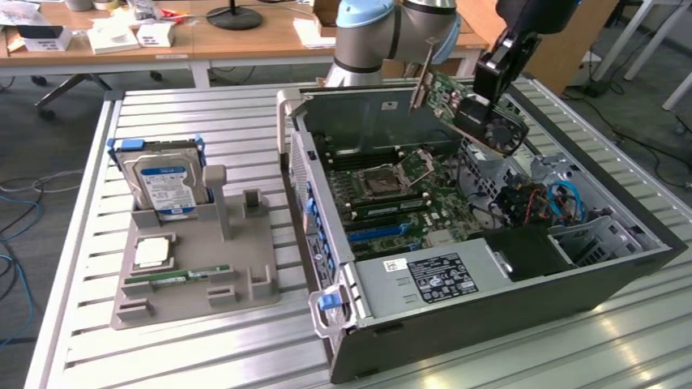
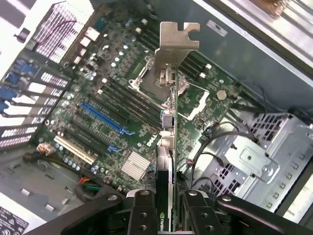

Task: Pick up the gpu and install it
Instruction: 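Insert the gpu into the slot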

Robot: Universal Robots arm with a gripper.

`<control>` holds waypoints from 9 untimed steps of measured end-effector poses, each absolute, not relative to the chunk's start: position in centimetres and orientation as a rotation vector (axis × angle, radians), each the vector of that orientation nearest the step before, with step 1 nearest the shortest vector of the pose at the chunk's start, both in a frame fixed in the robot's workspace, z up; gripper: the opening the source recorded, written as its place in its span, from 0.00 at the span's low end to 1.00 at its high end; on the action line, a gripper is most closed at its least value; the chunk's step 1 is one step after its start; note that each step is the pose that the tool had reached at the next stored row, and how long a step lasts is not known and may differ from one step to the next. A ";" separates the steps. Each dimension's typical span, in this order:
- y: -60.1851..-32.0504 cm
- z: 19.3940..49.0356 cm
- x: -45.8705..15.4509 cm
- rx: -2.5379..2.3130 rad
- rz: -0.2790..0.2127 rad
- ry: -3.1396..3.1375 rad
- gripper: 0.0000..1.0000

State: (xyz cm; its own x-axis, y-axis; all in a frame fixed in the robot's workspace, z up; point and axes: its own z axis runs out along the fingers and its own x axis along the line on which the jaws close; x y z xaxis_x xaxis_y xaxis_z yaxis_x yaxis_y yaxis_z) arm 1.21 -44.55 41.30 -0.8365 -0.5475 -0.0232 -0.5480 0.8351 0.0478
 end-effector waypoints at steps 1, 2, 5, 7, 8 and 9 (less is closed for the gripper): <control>-44.6 41.3 1.2 -0.924 0.082 2.993 0.26; -44.6 41.3 1.2 -0.952 0.082 2.985 0.26; -44.6 41.3 1.2 -1.031 0.083 2.960 0.26; -44.6 41.3 1.2 -1.086 0.083 2.941 0.26; -44.6 41.3 1.2 -1.110 0.083 2.933 0.26; -44.6 41.3 1.2 -1.136 0.083 2.923 0.26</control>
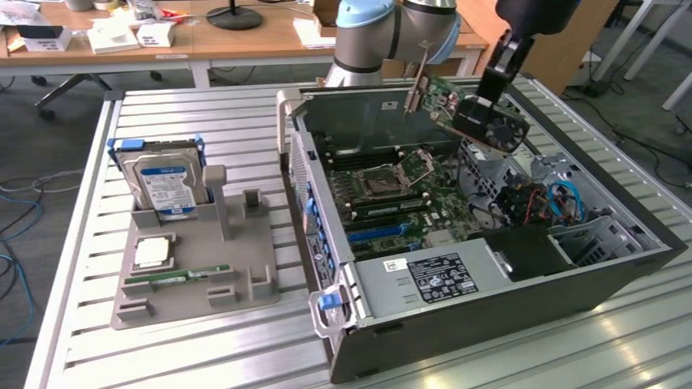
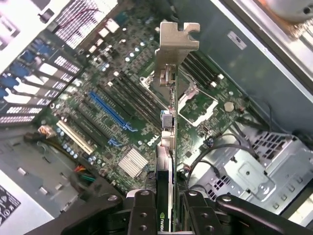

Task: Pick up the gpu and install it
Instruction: 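Insert the gpu into the slot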

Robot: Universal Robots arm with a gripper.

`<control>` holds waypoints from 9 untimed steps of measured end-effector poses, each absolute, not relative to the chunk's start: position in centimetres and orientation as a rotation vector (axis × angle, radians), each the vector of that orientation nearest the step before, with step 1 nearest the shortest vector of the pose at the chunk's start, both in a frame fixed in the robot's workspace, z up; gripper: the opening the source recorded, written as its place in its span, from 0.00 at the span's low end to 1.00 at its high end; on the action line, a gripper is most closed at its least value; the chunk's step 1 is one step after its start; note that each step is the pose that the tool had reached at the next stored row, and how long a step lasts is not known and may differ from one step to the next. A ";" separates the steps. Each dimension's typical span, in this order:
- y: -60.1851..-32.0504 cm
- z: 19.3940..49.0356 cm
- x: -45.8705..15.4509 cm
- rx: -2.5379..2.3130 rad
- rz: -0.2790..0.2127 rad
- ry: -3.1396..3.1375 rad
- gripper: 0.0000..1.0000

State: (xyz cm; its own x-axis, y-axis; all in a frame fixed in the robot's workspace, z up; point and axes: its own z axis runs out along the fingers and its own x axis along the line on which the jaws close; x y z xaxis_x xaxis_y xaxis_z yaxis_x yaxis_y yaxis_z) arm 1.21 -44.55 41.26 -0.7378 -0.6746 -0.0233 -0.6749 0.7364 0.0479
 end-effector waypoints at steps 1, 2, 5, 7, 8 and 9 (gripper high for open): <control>-44.6 41.3 1.2 -1.161 0.083 2.914 0.26; -44.6 41.3 1.2 -1.187 0.083 2.904 0.26; -44.6 41.2 1.2 -1.263 0.084 2.873 0.26; -44.6 41.2 1.2 -1.314 0.084 2.851 0.26; -44.6 41.2 1.2 -1.339 0.084 2.840 0.26; -44.6 41.2 1.2 -1.364 0.084 2.829 0.26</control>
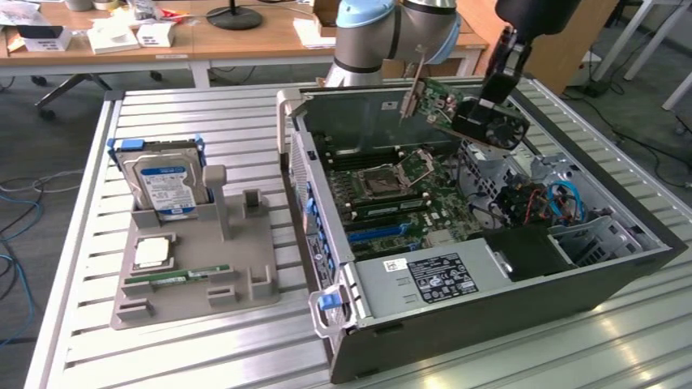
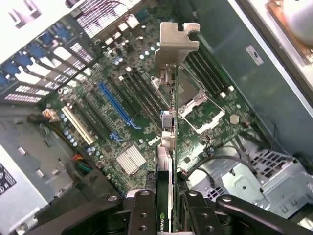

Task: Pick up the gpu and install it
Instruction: 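Insert the gpu into the slot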

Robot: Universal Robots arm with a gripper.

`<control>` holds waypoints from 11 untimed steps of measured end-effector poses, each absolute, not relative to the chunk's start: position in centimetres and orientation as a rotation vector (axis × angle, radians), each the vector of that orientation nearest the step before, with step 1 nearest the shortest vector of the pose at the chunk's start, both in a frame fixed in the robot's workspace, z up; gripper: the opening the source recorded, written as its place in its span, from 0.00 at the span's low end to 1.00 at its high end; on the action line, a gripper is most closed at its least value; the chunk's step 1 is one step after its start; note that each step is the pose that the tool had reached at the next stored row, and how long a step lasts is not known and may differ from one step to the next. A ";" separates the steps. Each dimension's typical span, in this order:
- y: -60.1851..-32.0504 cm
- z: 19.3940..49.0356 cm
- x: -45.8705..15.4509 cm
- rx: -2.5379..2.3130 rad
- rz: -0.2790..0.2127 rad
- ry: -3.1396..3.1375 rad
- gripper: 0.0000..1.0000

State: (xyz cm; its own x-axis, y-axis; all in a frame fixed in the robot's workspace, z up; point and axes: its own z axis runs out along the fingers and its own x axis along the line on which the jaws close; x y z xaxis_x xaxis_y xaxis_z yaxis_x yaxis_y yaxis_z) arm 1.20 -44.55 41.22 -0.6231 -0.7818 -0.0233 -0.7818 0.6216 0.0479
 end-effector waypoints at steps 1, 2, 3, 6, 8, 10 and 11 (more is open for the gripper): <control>-44.6 41.2 1.2 -1.389 0.084 2.817 0.26; -44.6 41.2 1.2 -1.413 0.084 2.805 0.26; -44.6 41.2 1.2 -1.438 0.084 2.793 0.26; -44.6 41.2 1.2 -1.514 0.084 2.755 0.26; -44.6 41.2 1.2 -1.562 0.084 2.728 0.26; -44.6 41.2 1.2 -1.611 0.083 2.701 0.26; -44.6 41.2 1.2 -1.635 0.083 2.687 0.26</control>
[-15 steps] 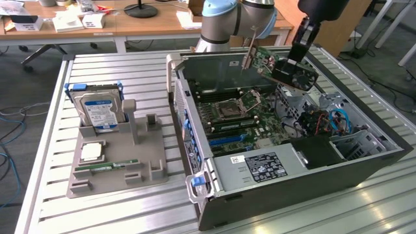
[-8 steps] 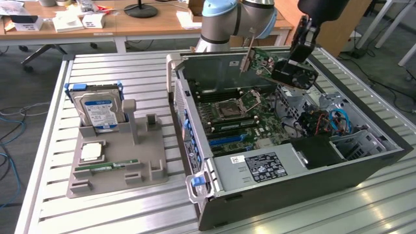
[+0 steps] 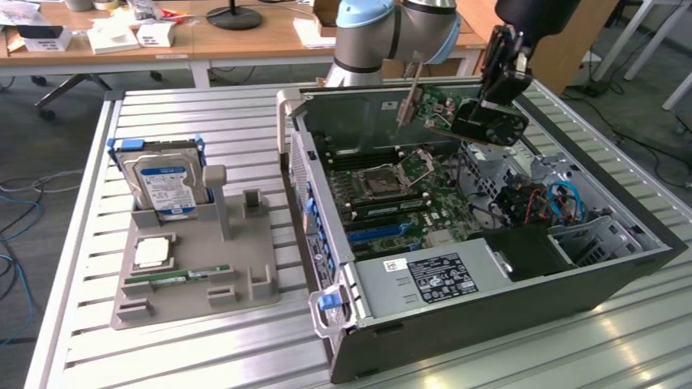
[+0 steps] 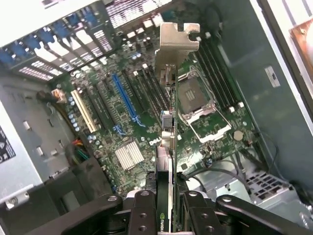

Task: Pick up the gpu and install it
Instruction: 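Insert the gpu into the slot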

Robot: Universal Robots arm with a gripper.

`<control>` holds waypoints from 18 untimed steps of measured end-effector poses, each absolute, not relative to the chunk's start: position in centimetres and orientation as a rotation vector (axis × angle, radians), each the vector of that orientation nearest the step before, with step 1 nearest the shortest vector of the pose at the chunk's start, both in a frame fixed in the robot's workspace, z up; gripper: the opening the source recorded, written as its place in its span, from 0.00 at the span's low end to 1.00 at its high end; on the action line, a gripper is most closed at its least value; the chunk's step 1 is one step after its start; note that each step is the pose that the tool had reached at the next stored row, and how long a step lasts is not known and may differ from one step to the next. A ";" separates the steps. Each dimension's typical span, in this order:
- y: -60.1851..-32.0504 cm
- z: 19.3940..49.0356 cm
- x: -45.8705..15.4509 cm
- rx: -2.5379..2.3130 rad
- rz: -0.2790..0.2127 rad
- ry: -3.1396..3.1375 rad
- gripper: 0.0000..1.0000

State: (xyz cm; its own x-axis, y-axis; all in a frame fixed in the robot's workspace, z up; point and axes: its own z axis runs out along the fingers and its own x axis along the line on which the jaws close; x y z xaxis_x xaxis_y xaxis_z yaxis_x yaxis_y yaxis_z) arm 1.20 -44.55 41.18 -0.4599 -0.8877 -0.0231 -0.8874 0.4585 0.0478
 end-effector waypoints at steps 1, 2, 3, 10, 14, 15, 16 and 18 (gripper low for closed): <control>-44.6 41.2 1.2 1.654 -0.083 -2.663 0.26; -44.6 41.2 1.2 1.677 -0.083 -2.648 0.26; -44.6 41.2 1.2 1.700 -0.083 -2.633 0.26; -44.6 41.1 1.2 1.855 -0.082 -2.522 0.26; -44.6 41.1 1.2 1.938 -0.081 -2.457 0.26; -44.6 41.1 1.2 1.959 -0.081 -2.439 0.26; -44.6 41.1 1.2 1.978 -0.081 -2.423 0.26; -44.6 41.1 1.2 2.015 -0.081 -2.392 0.26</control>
